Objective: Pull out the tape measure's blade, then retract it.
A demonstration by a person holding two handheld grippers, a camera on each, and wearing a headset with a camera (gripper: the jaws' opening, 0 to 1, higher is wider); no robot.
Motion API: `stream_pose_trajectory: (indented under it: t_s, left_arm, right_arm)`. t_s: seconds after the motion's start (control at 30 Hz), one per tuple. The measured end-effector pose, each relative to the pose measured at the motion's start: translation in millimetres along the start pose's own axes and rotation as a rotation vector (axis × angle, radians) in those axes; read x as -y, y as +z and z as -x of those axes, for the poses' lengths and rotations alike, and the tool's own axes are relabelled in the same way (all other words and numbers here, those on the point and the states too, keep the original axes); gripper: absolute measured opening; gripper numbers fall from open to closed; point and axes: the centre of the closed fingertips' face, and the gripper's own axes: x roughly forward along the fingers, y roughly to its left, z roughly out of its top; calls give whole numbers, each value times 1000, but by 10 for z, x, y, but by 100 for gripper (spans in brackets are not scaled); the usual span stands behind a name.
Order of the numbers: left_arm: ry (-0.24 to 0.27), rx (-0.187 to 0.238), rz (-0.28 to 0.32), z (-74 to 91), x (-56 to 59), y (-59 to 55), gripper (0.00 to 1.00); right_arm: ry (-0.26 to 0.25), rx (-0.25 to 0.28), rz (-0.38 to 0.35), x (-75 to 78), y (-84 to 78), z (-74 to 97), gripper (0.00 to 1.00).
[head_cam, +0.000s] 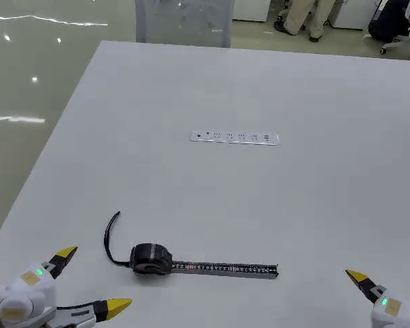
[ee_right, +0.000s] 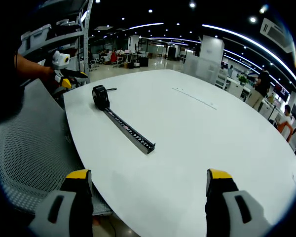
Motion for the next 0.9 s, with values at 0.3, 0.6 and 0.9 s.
stream_pose_trajectory:
  t_s: [0.3, 0.6, 0.9]
  left_arm:
    - [1, 2, 4, -3, -2, 0, 100]
    - [22, -3, 47, -8, 2, 16, 100]
    - [72, -32, 87, -142, 131, 107, 100]
  right_arm:
    - [3, -3, -2, -13, -14, 2, 98]
    - [24, -17, 18, -15, 29, 24, 96]
    - [97, -74, 138, -8, 189, 17, 93]
